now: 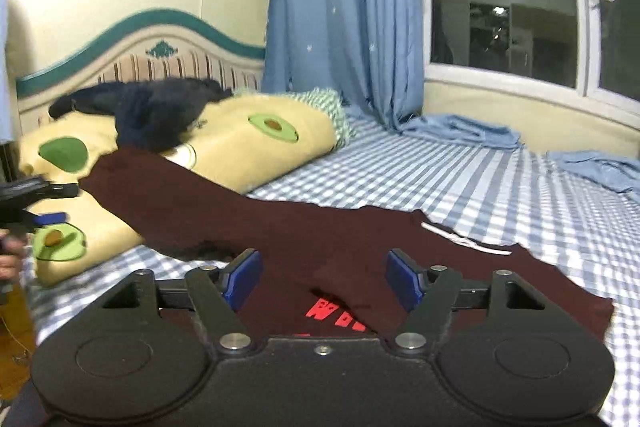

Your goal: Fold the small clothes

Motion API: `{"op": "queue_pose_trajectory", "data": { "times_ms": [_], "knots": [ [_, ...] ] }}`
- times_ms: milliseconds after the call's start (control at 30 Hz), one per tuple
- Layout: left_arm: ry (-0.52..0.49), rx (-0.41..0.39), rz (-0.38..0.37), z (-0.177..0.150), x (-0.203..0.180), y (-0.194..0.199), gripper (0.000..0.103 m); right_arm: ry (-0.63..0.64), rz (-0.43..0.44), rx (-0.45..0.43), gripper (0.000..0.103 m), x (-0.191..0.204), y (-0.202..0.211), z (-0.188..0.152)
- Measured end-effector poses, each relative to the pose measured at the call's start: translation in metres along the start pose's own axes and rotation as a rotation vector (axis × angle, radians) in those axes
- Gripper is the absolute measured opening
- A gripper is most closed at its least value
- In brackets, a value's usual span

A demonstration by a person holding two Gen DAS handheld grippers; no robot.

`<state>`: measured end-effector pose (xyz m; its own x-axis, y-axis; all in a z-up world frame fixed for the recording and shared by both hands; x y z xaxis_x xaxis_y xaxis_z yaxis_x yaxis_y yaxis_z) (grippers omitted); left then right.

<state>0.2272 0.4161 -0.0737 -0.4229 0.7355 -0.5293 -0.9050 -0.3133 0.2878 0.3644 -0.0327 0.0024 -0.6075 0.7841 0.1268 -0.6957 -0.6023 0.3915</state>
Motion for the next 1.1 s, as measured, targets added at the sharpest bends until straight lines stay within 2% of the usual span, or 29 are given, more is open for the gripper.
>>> {"op": "queue_pose_trajectory", "data": {
  "times_ms": [67,133,267,367,467,567,633,667,700,733,800,900,1000,1100],
  "knots": [
    [-0.005,-0.028,0.042,0.005,0.011,-0.014,0.099,-0.009,-0.018,-0.011,0.079,0.003,0.026,-0.003],
    [-0.012,-0.018,0.06,0.01,0.018,-0.029,0.099,-0.027,-0.046,-0.012,0.079,0.006,0.045,-0.008],
    [0.024,-0.032,0.052,0.016,0.033,-0.055,0.099,-0.054,-0.079,-0.032,0.08,0.012,0.082,-0.017],
    [0.025,-0.066,0.051,0.022,0.04,-0.067,0.099,-0.074,-0.109,-0.027,0.081,0.014,0.092,-0.026],
    [0.015,-0.082,0.072,0.026,0.039,-0.081,0.096,-0.153,-0.113,0.041,0.083,0.008,0.093,-0.031],
    [0.02,-0.091,0.102,0.03,0.039,-0.087,0.074,-0.211,-0.108,0.06,0.083,0.002,0.097,-0.035],
    [0.038,-0.084,0.124,0.031,0.043,-0.088,0.049,-0.222,-0.129,0.059,0.083,0.0,0.097,-0.037],
    [0.049,-0.081,0.127,0.033,0.045,-0.087,0.042,-0.23,-0.134,0.059,0.083,-0.001,0.098,-0.038],
    [0.061,-0.075,0.124,0.034,0.047,-0.087,0.028,-0.239,-0.136,0.06,0.083,-0.002,0.098,-0.039],
    [0.074,-0.069,0.109,0.034,0.05,-0.085,0.022,-0.252,-0.133,0.058,0.083,-0.003,0.099,-0.04],
    [0.087,-0.082,0.085,0.036,0.049,-0.078,0.019,-0.259,-0.127,0.058,0.083,-0.003,0.101,-0.04],
    [0.038,-0.108,0.058,0.039,0.028,-0.063,0.016,-0.252,-0.129,0.052,0.083,-0.004,0.106,-0.043],
    [-0.099,-0.129,0.05,0.046,-0.017,-0.052,0.015,-0.274,-0.123,0.053,0.083,-0.008,0.111,-0.047],
    [-0.217,-0.162,-0.017,0.053,-0.079,-0.039,0.015,-0.301,-0.132,0.053,0.083,-0.018,0.119,-0.053]
  ]
}}
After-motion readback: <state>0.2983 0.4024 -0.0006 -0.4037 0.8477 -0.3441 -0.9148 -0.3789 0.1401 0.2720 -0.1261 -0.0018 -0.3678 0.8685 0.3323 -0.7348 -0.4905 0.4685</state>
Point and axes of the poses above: each gripper's, at about its wrist camera, not at the fingertips, and y roughly against the way its jaws point, x to its left, z to its top, the point moved 3 cm from there along -y, roughly the way its jaws point, and after that the axes turned 6 degrees about -y, right-handed, at the moved point
